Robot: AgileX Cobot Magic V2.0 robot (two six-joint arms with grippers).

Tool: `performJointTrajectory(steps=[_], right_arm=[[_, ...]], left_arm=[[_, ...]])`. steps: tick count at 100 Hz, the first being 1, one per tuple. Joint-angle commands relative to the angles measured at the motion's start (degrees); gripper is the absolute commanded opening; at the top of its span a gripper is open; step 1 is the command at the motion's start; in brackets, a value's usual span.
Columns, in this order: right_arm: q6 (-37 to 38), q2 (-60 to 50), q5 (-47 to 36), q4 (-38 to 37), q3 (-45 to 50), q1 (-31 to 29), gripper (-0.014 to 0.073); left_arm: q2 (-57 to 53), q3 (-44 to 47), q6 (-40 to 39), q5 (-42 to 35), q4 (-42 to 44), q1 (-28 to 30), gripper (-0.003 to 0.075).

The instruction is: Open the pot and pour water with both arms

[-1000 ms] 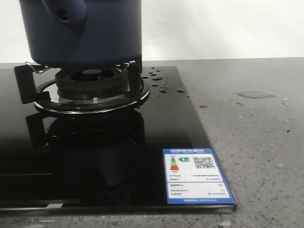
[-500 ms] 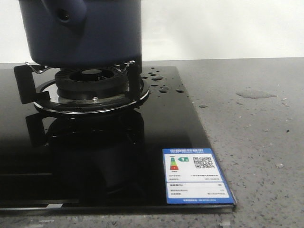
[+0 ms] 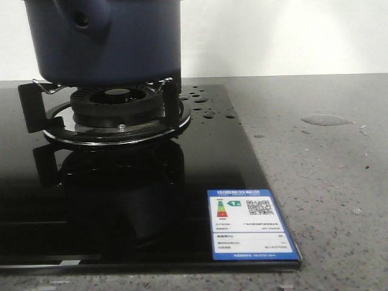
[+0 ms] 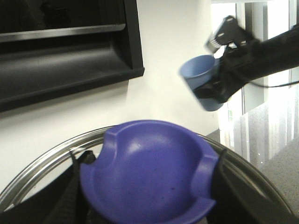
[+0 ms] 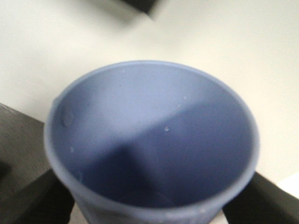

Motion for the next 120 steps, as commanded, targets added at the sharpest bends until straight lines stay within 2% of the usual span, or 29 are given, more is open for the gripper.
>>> performJointTrajectory(steps=[1, 12, 22, 31, 45, 58, 72, 96, 120], right_arm=[[1.08, -6.04, -6.31, 3.08, 6.25, -4.85, 0.0456], [3.22, -11.72, -17.64, 6.40, 19.22, -10.71, 0.0456], [6.30, -16.33, -34.63, 8.81, 31.77, -14.75, 0.0456], [7.01, -17.62, -48.90, 9.30, 42.16, -16.08, 0.0456], [7.01, -16.27, -63.01, 9.30, 53.38, -16.19, 0.0456], [7.01, -13.47, -68.21, 9.30, 58.16, -16.19, 0.0456], [7.01, -10.58, -70.88, 9.35, 58.67, -16.19, 0.0464], [7.01, -10.59, -71.12, 11.37, 58.67, -16.19, 0.0644], [7.01, -14.95, -71.14, 11.15, 58.67, -16.19, 0.0647]], left_arm=[[0.34, -1.14, -0.44, -2.74, -3.95, -0.50, 0.0232], [0.34, -1.00, -0.44, -2.74, -3.95, -0.50, 0.0232], [0.34, -1.00, -0.44, -2.74, -3.95, -0.50, 0.0232], [0.34, -1.00, -0.44, -2.74, -3.95, -0.50, 0.0232], [0.34, -1.00, -0.44, -2.74, -3.95, -0.50, 0.0232], [0.34, -1.00, -0.44, -2.74, -3.95, -0.50, 0.0232], [0.34, -1.00, -0.44, -2.74, -3.95, -0.50, 0.0232], [0.34, -1.00, -0.44, -2.51, -3.95, -0.50, 0.0232], [0.86, -1.00, -0.44, -3.05, -3.95, -0.50, 0.0232]])
